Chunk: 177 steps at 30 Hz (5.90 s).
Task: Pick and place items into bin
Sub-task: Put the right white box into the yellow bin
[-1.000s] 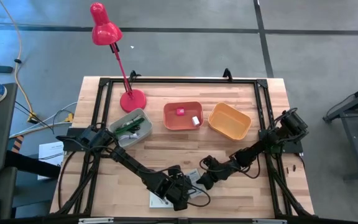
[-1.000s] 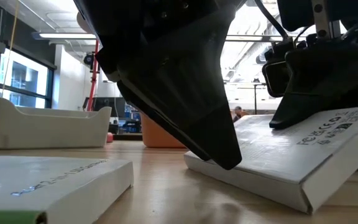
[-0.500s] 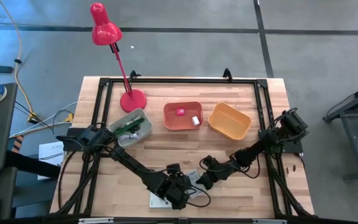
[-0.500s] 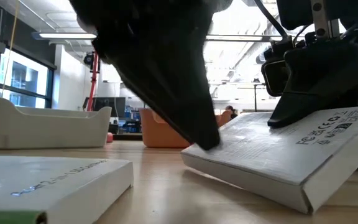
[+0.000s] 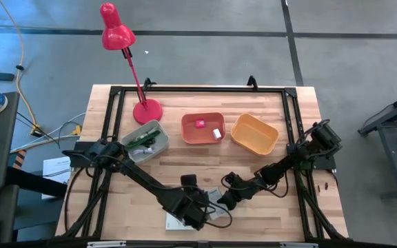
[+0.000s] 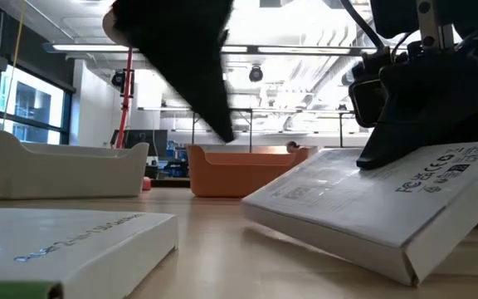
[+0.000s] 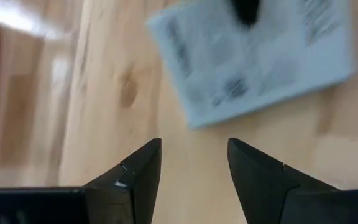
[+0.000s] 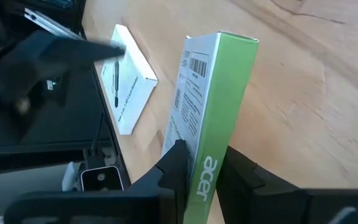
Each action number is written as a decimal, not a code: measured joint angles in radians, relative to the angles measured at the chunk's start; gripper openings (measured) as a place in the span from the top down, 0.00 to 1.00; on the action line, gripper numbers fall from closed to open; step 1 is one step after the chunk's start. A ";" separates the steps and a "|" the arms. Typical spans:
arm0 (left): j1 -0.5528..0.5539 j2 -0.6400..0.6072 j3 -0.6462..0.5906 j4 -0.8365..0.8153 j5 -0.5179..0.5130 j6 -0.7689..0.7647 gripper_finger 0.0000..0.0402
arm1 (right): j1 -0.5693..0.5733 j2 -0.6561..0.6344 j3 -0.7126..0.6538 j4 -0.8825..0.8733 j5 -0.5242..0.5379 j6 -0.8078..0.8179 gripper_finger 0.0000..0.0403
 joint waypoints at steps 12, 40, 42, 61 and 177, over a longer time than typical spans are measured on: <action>0.000 -0.023 -0.001 -0.113 0.007 0.018 0.57 | 0.000 -0.006 0.000 0.014 -0.001 -0.016 0.86; 0.000 -0.022 -0.001 -0.378 0.012 -0.066 0.57 | -0.038 -0.160 -0.002 -0.075 0.064 -0.118 0.88; 0.000 -0.028 -0.001 -0.390 0.006 -0.069 0.57 | -0.042 -0.201 -0.002 -0.121 0.081 -0.131 0.88; 0.000 -0.067 0.000 -0.411 -0.061 -0.089 0.57 | -0.051 -0.701 -0.001 -0.725 0.332 -0.199 0.89; 0.068 -0.077 0.000 0.071 -0.130 0.200 0.57 | -0.731 -0.638 0.027 -1.341 0.207 -0.915 0.93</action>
